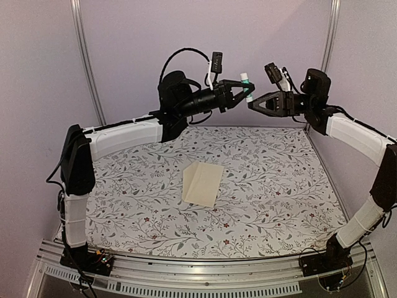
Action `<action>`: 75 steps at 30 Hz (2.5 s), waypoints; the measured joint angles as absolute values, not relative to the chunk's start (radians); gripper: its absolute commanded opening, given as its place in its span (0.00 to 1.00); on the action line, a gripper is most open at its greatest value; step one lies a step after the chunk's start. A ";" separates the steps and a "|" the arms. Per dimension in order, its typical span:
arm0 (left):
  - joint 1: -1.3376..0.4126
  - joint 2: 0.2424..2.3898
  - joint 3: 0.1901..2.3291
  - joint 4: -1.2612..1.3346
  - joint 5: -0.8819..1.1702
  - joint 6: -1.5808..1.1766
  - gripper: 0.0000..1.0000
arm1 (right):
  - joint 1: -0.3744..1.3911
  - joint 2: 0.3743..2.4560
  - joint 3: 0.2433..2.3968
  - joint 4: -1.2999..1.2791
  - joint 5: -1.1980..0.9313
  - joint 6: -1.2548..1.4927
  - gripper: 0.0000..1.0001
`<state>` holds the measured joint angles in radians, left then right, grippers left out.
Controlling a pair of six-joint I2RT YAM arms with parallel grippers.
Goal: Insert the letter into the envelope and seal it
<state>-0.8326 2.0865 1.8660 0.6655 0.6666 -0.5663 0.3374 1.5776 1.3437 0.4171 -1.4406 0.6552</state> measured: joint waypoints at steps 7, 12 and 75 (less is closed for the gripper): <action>-0.848 2.038 1.761 0.562 0.344 -0.527 0.00 | 0.347 1.468 1.367 -0.076 -0.978 0.156 0.40; -0.883 1.995 1.717 0.542 0.152 -0.523 0.00 | 0.435 1.412 1.391 -0.200 -0.714 -0.063 0.42; -0.834 1.990 1.623 0.784 0.592 -0.636 0.00 | 0.410 1.583 1.413 0.014 -1.335 0.269 0.40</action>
<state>-0.8337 1.9903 1.6234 0.7841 0.5922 -0.6361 0.4103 1.5829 1.4128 0.0135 -1.3346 0.2687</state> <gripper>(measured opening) 0.177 0.327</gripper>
